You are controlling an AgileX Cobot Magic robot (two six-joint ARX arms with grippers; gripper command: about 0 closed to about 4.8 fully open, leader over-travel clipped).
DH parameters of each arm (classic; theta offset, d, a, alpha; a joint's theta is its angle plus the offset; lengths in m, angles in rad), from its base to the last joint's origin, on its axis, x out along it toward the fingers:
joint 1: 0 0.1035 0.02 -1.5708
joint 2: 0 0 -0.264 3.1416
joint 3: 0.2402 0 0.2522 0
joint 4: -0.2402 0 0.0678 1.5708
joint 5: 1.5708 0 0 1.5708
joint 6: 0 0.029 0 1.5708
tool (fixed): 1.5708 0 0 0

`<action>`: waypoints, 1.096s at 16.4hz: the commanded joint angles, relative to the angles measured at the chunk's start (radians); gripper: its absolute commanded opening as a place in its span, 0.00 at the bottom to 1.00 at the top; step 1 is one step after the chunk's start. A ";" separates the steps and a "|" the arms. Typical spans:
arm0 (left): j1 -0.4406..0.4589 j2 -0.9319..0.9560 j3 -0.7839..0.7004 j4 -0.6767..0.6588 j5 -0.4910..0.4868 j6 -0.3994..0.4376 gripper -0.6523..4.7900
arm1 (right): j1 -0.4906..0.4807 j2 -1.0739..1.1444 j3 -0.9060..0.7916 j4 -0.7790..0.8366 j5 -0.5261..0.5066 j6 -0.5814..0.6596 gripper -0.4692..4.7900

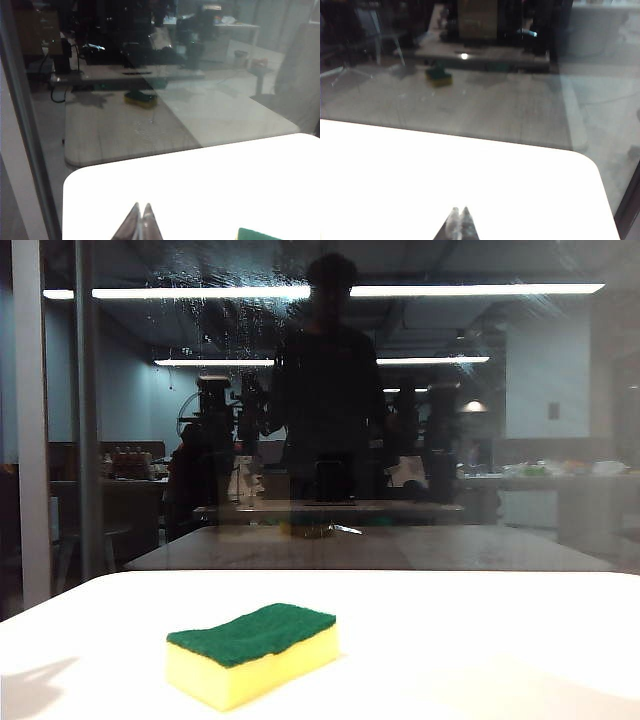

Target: Reach upward to find where there is water on the glass, pick up the sponge from the table, dry the water, and finally place the sponge back on the table.

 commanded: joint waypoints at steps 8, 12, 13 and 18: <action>0.000 0.001 -0.201 0.239 -0.002 -0.046 0.11 | 0.000 -0.001 -0.170 0.206 -0.002 -0.001 0.09; 0.000 0.001 -0.224 0.275 -0.002 -0.046 0.11 | 0.000 -0.001 -0.190 0.197 -0.002 -0.021 0.09; 0.000 0.001 -0.224 0.280 -0.002 -0.045 0.11 | 0.000 -0.001 -0.190 0.200 -0.002 -0.031 0.09; 0.000 0.001 -0.224 0.280 -0.002 -0.049 0.11 | 0.000 -0.001 -0.189 0.209 -0.001 -0.034 0.09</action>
